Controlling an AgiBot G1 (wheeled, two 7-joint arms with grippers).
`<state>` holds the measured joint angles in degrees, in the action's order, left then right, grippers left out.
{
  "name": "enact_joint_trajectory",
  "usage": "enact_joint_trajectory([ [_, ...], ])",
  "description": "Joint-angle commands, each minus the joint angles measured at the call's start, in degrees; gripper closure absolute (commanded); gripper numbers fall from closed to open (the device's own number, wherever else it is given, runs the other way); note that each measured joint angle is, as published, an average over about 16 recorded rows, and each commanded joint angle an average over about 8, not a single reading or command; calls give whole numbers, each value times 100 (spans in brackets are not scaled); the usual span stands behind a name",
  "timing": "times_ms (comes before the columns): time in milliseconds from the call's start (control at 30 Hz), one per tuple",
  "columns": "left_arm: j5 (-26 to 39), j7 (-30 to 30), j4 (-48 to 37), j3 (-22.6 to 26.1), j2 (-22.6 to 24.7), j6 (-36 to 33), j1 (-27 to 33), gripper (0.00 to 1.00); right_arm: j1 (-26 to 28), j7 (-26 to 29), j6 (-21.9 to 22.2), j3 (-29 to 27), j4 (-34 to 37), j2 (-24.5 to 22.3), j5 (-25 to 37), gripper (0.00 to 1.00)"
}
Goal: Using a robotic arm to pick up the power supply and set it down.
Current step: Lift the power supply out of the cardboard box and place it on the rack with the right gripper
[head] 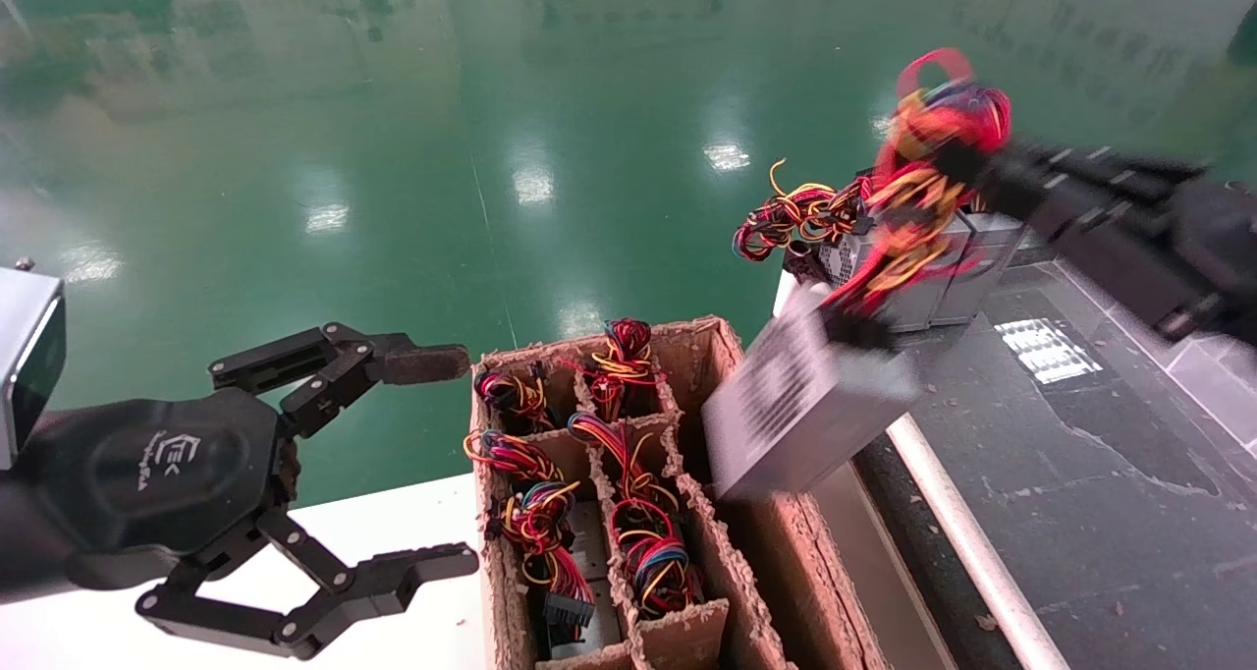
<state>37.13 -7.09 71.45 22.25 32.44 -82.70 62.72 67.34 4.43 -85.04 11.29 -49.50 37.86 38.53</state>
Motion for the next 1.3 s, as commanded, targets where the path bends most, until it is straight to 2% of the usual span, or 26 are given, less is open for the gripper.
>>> enact_joint_trajectory([
  [33, 0, 0, 0, 0, 0, 0, 0, 0, 128, -120, -40, -79, 264, -101, -5, 100],
  [433, 0, 0, 0, 0, 0, 0, 0, 0, 915, -1406, 43, 69, 1905, -393, 878, 100],
  [767, 0, 0, 0, 0, 0, 0, 0, 0, 1241, -1973, -171, 179, 2883, -525, 1178, 100],
  [1000, 0, 0, 0, 0, 0, 0, 0, 0, 1502, -2243, -123, 385, 3301, -306, 1510, 100],
  [1300, 0, 0, 0, 1, 0, 0, 0, 0, 1949, -2413, -28, 651, 3641, 223, 1892, 100],
])
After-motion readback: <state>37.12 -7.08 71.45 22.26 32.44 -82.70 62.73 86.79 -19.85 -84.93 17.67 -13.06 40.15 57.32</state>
